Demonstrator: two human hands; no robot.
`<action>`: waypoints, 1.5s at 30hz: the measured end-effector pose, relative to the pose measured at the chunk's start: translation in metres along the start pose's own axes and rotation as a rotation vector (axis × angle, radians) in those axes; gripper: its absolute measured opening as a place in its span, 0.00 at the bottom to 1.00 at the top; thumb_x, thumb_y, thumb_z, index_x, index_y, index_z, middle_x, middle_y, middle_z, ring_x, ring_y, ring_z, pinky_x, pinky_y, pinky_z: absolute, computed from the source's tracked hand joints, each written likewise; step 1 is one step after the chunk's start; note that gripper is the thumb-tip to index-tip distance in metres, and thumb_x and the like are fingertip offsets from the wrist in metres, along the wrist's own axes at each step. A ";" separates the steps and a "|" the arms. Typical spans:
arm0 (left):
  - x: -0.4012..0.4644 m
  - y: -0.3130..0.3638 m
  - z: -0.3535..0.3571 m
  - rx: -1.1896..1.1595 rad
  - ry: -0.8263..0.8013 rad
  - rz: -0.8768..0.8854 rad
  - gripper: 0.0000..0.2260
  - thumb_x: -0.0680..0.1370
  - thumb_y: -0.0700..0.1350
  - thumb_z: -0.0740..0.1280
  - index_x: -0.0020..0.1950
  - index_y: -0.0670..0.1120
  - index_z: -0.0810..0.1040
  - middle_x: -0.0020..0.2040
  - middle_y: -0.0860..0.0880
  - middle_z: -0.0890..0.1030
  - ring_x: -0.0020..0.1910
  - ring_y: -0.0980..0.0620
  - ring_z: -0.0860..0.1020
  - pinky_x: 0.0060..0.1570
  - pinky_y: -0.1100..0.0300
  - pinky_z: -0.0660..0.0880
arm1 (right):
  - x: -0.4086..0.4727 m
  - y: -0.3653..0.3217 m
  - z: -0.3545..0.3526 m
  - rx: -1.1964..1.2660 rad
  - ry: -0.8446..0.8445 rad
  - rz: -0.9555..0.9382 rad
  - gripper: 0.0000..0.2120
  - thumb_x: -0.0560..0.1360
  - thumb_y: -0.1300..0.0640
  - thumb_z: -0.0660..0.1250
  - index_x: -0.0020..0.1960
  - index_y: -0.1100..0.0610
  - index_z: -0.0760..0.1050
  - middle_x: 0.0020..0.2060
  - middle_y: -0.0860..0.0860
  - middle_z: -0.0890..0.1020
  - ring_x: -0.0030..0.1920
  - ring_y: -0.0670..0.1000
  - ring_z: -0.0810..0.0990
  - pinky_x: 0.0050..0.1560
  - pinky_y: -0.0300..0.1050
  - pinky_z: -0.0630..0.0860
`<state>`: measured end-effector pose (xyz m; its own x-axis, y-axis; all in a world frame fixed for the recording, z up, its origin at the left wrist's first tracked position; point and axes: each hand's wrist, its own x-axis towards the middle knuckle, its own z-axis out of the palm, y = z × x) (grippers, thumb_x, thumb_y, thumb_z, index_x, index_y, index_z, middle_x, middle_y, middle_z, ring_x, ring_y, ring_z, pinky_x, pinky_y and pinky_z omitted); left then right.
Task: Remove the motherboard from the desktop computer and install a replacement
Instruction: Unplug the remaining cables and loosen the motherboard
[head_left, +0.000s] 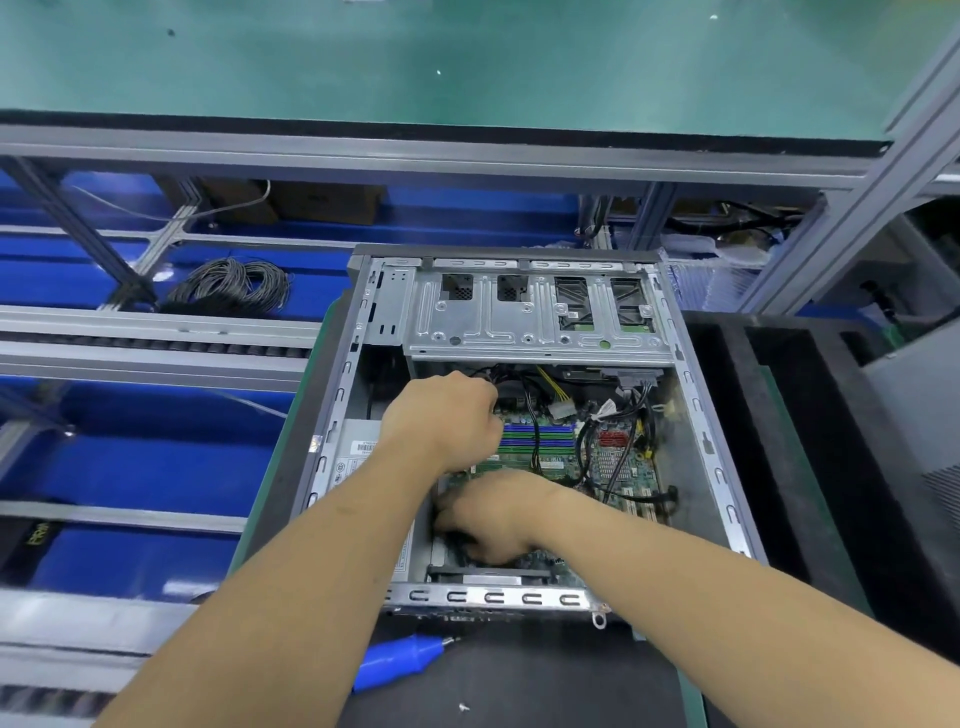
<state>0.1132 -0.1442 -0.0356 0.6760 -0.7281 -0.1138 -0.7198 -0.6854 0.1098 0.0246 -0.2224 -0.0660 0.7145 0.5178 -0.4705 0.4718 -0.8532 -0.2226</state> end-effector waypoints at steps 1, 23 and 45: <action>0.000 0.000 0.000 -0.002 -0.001 0.001 0.06 0.75 0.49 0.58 0.40 0.50 0.72 0.37 0.50 0.76 0.36 0.44 0.75 0.36 0.55 0.71 | 0.000 -0.002 -0.001 -0.034 -0.048 -0.010 0.19 0.77 0.57 0.65 0.67 0.53 0.74 0.65 0.51 0.74 0.57 0.58 0.78 0.48 0.50 0.78; 0.002 0.000 0.001 -0.004 -0.007 -0.016 0.10 0.76 0.49 0.58 0.36 0.49 0.67 0.33 0.50 0.74 0.31 0.48 0.72 0.34 0.57 0.69 | -0.061 0.042 0.007 0.355 -0.053 0.492 0.15 0.76 0.52 0.67 0.32 0.55 0.70 0.29 0.50 0.76 0.29 0.49 0.74 0.29 0.39 0.68; 0.001 0.002 -0.003 0.013 -0.029 -0.020 0.09 0.77 0.48 0.58 0.36 0.49 0.67 0.34 0.50 0.74 0.30 0.50 0.71 0.33 0.57 0.68 | -0.049 0.013 0.019 0.500 -0.534 0.656 0.21 0.82 0.52 0.60 0.65 0.68 0.73 0.42 0.53 0.75 0.37 0.53 0.75 0.40 0.44 0.75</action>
<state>0.1129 -0.1462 -0.0320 0.6854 -0.7136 -0.1448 -0.7083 -0.6995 0.0948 -0.0141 -0.2595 -0.0623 0.3715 -0.0599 -0.9265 -0.2964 -0.9534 -0.0571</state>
